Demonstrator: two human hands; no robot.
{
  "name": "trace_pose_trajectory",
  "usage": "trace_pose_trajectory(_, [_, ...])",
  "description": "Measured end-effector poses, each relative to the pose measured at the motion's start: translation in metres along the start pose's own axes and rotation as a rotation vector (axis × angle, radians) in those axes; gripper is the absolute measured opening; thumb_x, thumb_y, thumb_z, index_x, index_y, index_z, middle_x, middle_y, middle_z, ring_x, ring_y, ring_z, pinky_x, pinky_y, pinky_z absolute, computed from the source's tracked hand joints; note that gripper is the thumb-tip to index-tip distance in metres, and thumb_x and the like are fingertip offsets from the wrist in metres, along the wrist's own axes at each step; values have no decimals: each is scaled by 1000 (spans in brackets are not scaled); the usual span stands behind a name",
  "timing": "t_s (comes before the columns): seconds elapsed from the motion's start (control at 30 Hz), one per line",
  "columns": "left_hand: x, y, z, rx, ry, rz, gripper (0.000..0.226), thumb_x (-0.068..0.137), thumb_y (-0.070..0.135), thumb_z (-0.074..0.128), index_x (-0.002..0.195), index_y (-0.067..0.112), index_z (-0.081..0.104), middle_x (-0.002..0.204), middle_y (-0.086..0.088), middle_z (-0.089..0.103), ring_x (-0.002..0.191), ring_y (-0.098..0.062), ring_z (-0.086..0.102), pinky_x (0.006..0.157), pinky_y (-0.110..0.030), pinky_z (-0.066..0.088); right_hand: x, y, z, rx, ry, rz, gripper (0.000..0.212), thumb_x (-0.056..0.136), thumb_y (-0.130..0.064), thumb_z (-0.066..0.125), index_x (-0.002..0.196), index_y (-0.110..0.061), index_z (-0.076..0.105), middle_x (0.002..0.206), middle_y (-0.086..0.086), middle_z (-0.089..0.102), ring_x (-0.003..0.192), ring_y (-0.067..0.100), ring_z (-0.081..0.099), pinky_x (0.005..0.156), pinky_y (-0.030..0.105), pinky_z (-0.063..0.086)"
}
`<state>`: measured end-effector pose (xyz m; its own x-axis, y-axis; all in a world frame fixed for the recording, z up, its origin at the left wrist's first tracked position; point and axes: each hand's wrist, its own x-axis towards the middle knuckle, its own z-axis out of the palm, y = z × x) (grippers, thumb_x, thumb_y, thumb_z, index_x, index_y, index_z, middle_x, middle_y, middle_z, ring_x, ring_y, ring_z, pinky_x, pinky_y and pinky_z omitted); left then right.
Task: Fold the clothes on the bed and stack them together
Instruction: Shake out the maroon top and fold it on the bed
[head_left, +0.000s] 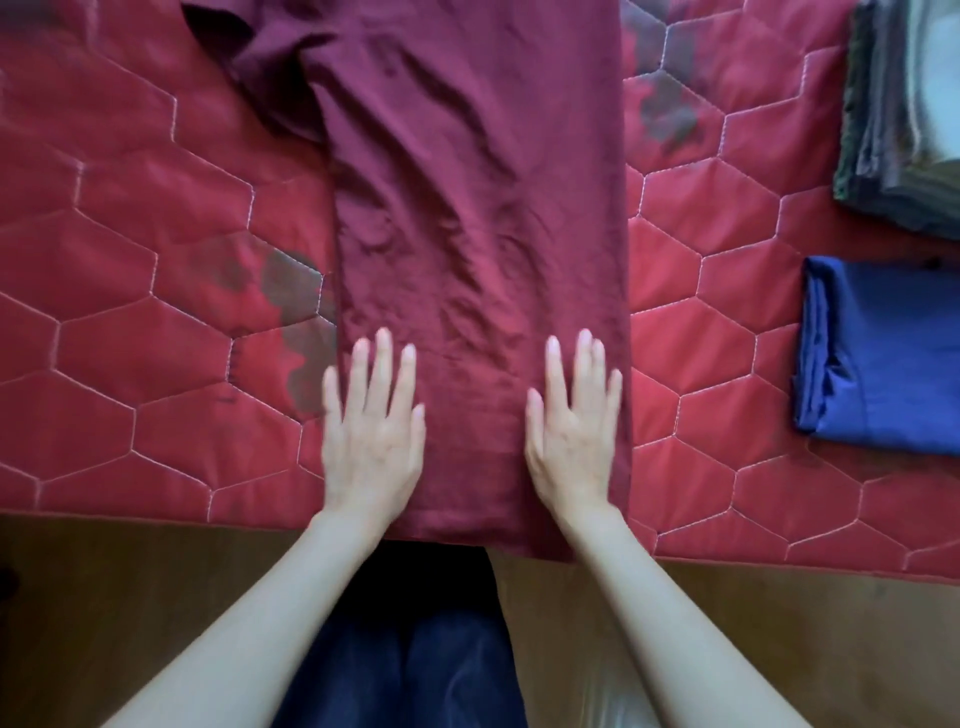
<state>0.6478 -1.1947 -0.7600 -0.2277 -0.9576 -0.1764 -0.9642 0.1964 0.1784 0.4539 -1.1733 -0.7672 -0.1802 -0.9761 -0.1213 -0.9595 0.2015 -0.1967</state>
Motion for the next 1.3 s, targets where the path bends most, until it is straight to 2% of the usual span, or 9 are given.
trace_pose_trajectory(0.13, [117,21,-11,-31,115,53,55,98,25,37,150,9,30,157,-15,25,146,-31,22,117,-51,14,112,-60,2,79,60,-146,52,97,-25,40,148,-16,36,155,16,29,145,30,24,117,51,19])
trace_pose_trajectory(0.27, [190,-12,-8,14,-23,-18,58,100,33,29,154,15,16,161,-11,11,149,-26,10,119,-50,8,178,-48,11,-70,-38,-108,52,101,-36,28,152,-25,24,160,7,18,149,23,13,119,52,10])
trace_pose_trajectory(0.5, [166,-72,-14,24,-49,-52,62,97,35,26,152,6,23,160,-17,15,148,-31,14,118,-53,14,151,18,-1,-121,-17,210,55,100,-34,27,152,-15,26,159,14,19,147,30,17,117,53,19])
trace_pose_trajectory(0.7, [232,-36,-40,-12,116,149,58,97,31,36,151,11,27,159,-14,19,148,-30,15,118,-50,8,234,-54,-12,-31,88,-52,51,101,-28,35,149,-12,33,156,17,25,146,31,20,119,49,17])
trace_pose_trajectory(0.77, [278,-26,-44,-17,145,127,56,98,31,35,150,13,29,159,-14,22,148,-30,17,118,-51,7,282,-83,-12,27,126,-130,50,101,-27,36,148,-14,35,156,15,28,146,30,22,119,49,16])
trace_pose_trajectory(0.87, [325,-32,-42,8,38,15,56,101,35,27,153,17,21,161,-10,16,149,-27,12,117,-54,4,331,-93,-7,-19,69,-221,50,102,-32,31,150,-20,31,157,9,27,147,25,20,119,49,12])
trace_pose_trajectory(0.97, [336,-54,-37,24,-22,-3,56,102,41,23,154,22,14,162,-3,10,149,-22,7,116,-57,1,341,-58,-1,-127,16,-192,52,102,-41,29,152,-27,25,160,3,18,149,20,13,120,47,7])
trace_pose_trajectory(1.1, [324,-96,-51,-36,-13,-27,57,100,43,18,152,21,27,160,-5,20,148,-24,15,115,-57,7,344,-29,-5,-110,42,-13,54,102,-40,32,153,-26,24,161,4,16,149,22,11,121,46,7])
trace_pose_trajectory(1.3, [313,-179,-71,-115,3,-140,54,103,39,23,151,17,30,160,-5,20,148,-23,13,117,-55,10,350,-73,-15,17,106,-73,52,100,-29,40,149,-12,34,157,13,26,147,27,20,118,52,12])
